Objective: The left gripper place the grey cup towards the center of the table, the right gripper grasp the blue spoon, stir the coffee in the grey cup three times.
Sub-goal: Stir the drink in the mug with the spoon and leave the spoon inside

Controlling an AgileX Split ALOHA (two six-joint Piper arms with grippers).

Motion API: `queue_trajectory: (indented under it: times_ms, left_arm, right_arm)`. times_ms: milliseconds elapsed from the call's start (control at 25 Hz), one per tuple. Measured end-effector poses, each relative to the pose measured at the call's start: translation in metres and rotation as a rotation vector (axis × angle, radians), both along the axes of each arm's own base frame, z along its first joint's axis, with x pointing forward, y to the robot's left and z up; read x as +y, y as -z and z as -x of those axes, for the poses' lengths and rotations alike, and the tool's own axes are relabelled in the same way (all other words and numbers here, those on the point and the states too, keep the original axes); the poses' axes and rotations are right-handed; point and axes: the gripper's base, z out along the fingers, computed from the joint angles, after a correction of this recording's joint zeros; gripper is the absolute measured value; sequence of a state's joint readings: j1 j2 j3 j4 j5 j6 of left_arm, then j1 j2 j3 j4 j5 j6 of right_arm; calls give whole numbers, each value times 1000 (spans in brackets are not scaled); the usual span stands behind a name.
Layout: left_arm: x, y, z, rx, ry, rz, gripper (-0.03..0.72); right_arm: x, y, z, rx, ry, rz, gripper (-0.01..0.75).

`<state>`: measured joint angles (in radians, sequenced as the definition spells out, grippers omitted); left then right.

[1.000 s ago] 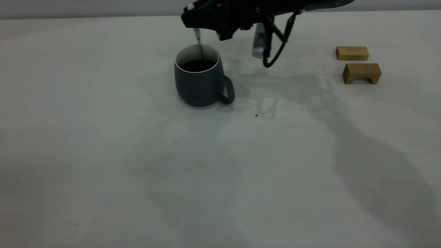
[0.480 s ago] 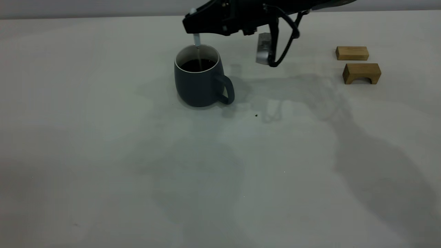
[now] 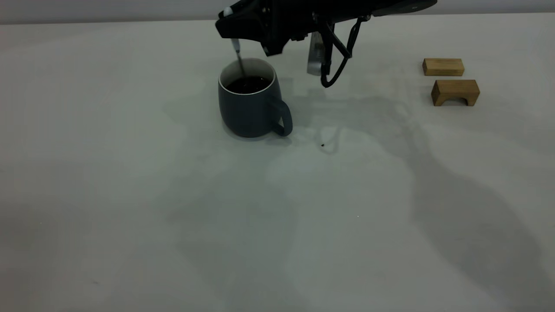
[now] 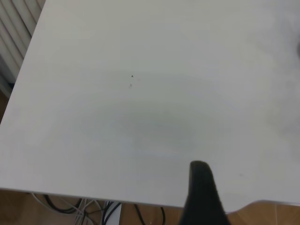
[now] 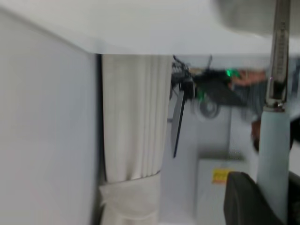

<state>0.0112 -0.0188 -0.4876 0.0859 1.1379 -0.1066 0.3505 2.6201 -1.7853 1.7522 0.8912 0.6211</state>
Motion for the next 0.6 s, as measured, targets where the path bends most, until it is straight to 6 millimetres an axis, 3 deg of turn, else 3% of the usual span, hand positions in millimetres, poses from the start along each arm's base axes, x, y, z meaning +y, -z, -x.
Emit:
queue_trajectory:
  times_ms: [280, 600]
  left_arm:
    - [0, 0, 0, 0, 0, 0, 585]
    - [0, 0, 0, 0, 0, 0, 585]
  right_arm:
    - [-5, 1, 0, -55, -40, 18, 145]
    - [-23, -4, -3, 83, -35, 59, 145]
